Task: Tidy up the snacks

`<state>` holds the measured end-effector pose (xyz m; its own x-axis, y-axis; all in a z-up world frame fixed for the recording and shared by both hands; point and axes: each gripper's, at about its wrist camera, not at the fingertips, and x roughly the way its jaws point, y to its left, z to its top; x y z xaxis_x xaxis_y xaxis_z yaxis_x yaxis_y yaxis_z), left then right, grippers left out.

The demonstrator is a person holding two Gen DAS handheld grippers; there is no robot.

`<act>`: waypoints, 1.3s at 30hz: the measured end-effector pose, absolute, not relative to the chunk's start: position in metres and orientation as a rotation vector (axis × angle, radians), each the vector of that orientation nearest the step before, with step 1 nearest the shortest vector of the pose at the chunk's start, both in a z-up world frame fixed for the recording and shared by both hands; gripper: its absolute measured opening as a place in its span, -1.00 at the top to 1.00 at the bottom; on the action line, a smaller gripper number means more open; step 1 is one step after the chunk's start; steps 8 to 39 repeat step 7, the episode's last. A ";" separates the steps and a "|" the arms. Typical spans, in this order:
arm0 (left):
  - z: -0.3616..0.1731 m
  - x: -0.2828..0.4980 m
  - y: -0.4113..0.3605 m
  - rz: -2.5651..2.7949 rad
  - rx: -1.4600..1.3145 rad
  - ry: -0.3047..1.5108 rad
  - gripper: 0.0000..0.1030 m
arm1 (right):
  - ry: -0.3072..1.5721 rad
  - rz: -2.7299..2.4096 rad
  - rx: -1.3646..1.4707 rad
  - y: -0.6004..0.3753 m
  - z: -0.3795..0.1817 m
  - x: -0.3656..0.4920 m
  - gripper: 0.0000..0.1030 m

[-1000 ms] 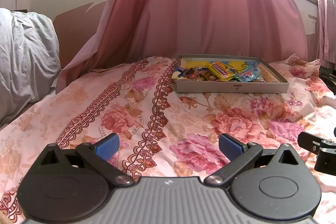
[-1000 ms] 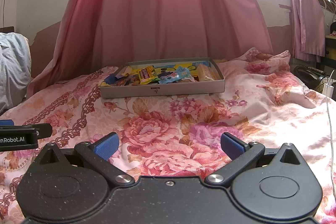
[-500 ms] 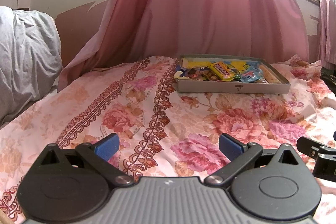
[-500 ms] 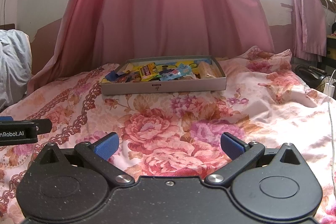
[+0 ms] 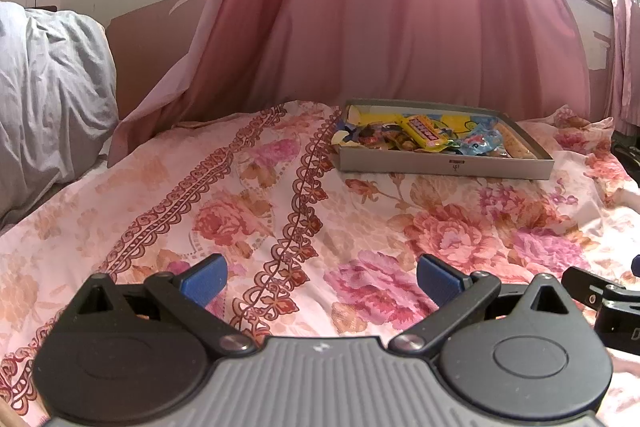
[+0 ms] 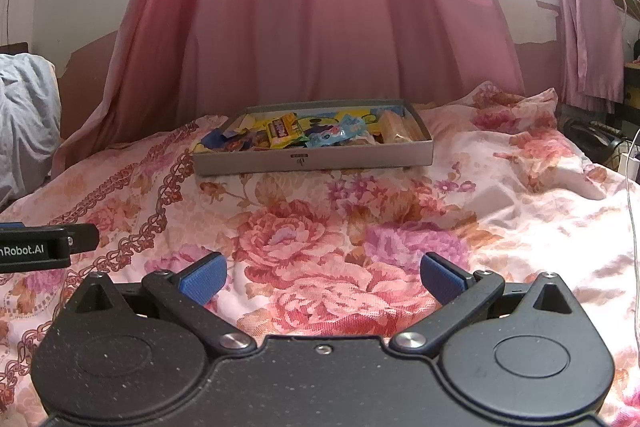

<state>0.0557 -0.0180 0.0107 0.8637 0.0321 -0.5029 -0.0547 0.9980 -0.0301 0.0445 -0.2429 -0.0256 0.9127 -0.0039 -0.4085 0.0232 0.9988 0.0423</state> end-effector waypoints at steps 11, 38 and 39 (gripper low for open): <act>0.007 0.056 -0.019 0.042 -0.055 0.550 -0.99 | 0.430 -0.017 0.051 -0.244 -0.027 0.046 -0.99; 0.007 0.056 -0.019 0.042 -0.055 0.550 -0.99 | 0.430 -0.017 0.051 -0.244 -0.027 0.046 -0.99; 0.007 0.056 -0.019 0.042 -0.055 0.550 -0.99 | 0.430 -0.017 0.051 -0.244 -0.027 0.046 -0.99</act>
